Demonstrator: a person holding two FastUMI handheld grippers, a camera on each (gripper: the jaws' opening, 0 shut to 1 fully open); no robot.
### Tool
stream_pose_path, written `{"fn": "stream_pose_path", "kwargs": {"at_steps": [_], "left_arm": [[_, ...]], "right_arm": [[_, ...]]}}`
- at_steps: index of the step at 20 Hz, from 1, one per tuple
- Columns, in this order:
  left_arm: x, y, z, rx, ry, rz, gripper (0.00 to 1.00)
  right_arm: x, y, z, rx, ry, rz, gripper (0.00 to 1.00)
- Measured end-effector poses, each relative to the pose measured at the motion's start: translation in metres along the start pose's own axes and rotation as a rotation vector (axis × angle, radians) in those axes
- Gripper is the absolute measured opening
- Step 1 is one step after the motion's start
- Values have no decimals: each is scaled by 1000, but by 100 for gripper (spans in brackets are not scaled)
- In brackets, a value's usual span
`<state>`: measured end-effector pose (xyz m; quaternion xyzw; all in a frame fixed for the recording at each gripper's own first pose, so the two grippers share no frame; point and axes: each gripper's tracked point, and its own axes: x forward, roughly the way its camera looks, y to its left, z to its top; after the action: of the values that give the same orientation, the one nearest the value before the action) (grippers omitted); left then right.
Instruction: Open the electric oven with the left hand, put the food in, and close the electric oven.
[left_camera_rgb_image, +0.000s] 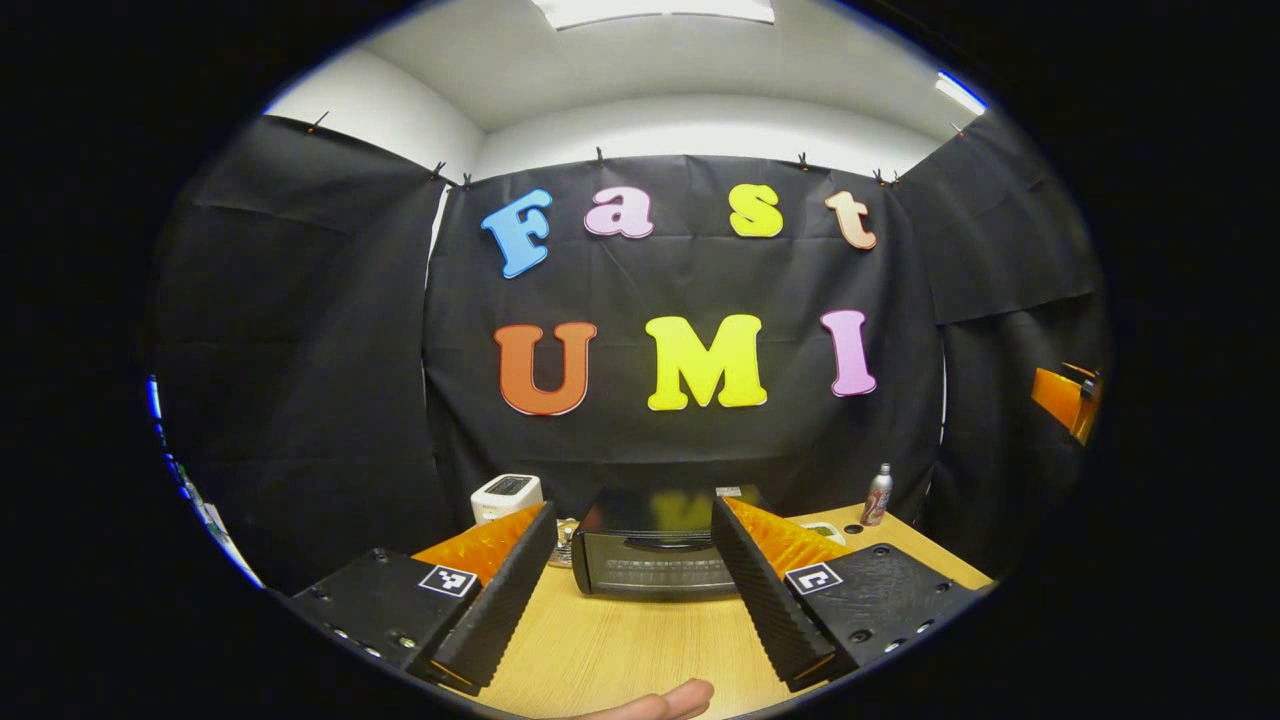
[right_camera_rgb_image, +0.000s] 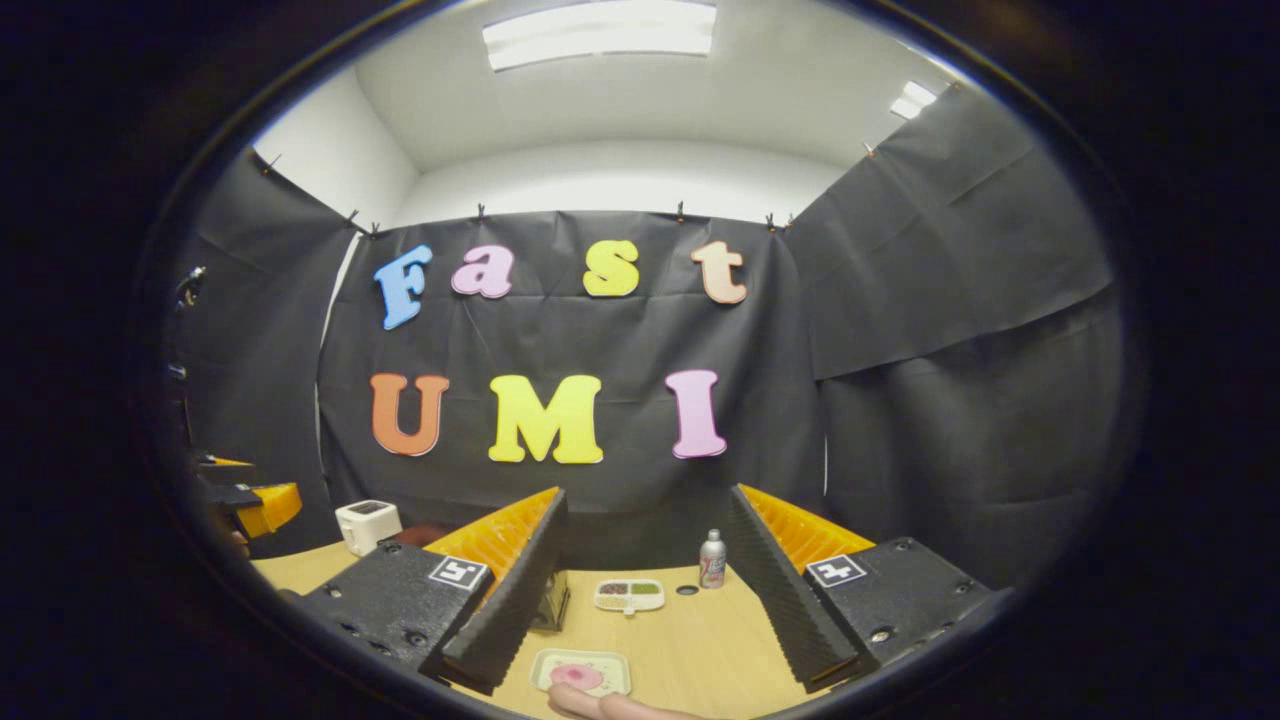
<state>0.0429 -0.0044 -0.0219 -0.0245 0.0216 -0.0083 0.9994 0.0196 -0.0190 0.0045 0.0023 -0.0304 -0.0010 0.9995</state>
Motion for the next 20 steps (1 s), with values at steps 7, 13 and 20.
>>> {"fn": "stream_pose_path", "kwargs": {"at_steps": [7,13,20], "left_arm": [[85,-27,-36,-61,55,-105,96],[165,-43,-102,-66,211,-126,96],[221,-56,-166,-74,369,-137,95]], "right_arm": [[40,-15,-18,3,39,-22,96],[73,-20,-24,-17,48,-11,96],[100,-39,-35,-57,44,-48,100]]}}
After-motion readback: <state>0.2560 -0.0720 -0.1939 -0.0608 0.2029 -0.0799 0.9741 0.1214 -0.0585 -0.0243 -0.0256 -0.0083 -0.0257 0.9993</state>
